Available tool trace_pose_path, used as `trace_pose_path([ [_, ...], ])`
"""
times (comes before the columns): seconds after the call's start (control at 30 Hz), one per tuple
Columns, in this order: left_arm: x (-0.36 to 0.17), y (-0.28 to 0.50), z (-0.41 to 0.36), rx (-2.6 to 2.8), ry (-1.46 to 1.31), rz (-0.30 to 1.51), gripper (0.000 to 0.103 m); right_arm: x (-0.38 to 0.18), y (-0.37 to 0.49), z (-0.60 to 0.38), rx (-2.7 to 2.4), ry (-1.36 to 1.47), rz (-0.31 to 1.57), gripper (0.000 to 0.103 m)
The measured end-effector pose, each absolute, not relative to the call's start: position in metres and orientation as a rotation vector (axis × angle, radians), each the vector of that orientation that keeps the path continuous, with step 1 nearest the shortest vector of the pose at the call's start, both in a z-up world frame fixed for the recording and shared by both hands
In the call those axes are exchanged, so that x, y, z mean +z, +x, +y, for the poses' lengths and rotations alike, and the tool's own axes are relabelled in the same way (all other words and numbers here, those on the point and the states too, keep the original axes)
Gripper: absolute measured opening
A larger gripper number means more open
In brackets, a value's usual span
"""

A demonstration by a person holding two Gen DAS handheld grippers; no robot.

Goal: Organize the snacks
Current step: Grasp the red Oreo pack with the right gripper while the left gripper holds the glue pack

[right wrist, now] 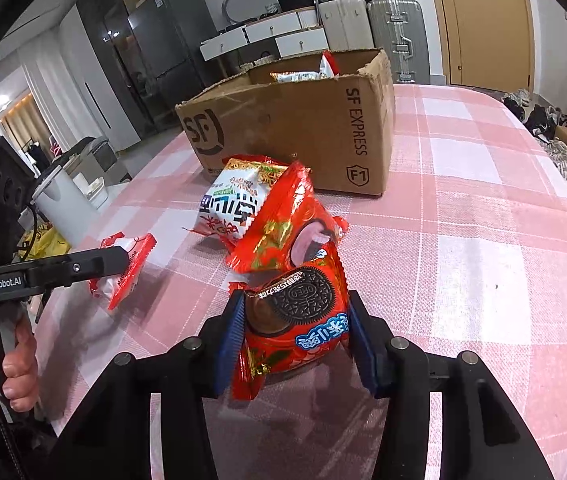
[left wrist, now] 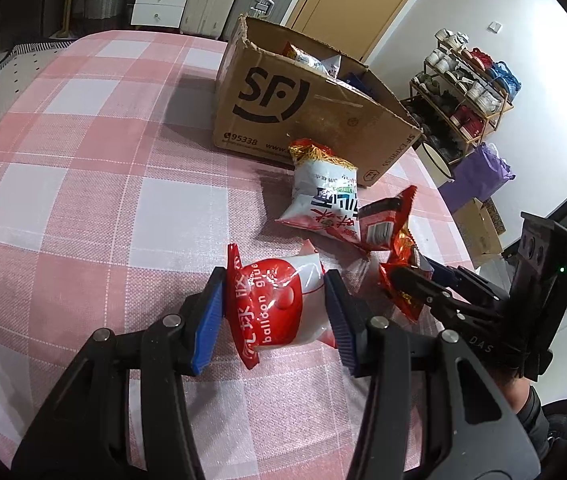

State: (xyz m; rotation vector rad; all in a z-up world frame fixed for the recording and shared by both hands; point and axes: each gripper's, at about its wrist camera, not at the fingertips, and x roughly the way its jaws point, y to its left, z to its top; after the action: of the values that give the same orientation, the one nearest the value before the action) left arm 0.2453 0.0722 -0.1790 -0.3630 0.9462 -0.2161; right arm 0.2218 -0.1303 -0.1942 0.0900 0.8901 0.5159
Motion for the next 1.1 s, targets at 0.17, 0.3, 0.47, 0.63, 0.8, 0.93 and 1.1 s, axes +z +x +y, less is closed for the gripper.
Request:
trace_pose_path([
  [0.17,-0.175,0.242,0.070,-0.222,-0.357,0.941,0.045,-0.189,0.217,-0.135,0.520,0.108,0.877,0.049],
  [0.3,-0.170,0.239,0.068,-0.227,-0.353,0.933,0.045,-0.180,0.210,-0.137,0.522,0.114,0.855,0.049],
  [0.47,-0.161,0.233,0.064,-0.237,-0.337,0.917,0.045,-0.165,0.202,-0.136,0.532,0.115,0.825,0.049],
  [0.63,-0.146,0.225,0.059,-0.244,-0.315,0.888,0.045,-0.147,0.195,-0.135,0.544,0.118,0.789,0.049],
  [0.8,-0.128,0.218,0.054,-0.254,-0.284,0.852,0.045,-0.127,0.190,-0.135,0.550,0.121,0.749,0.049],
  [0.93,-0.110,0.213,0.050,-0.266,-0.258,0.822,0.045,-0.108,0.185,-0.137,0.559,0.127,0.711,0.049],
  [1.1,-0.084,0.208,0.046,-0.273,-0.225,0.777,0.045,-0.083,0.181,-0.135,0.569,0.119,0.662,0.049],
])
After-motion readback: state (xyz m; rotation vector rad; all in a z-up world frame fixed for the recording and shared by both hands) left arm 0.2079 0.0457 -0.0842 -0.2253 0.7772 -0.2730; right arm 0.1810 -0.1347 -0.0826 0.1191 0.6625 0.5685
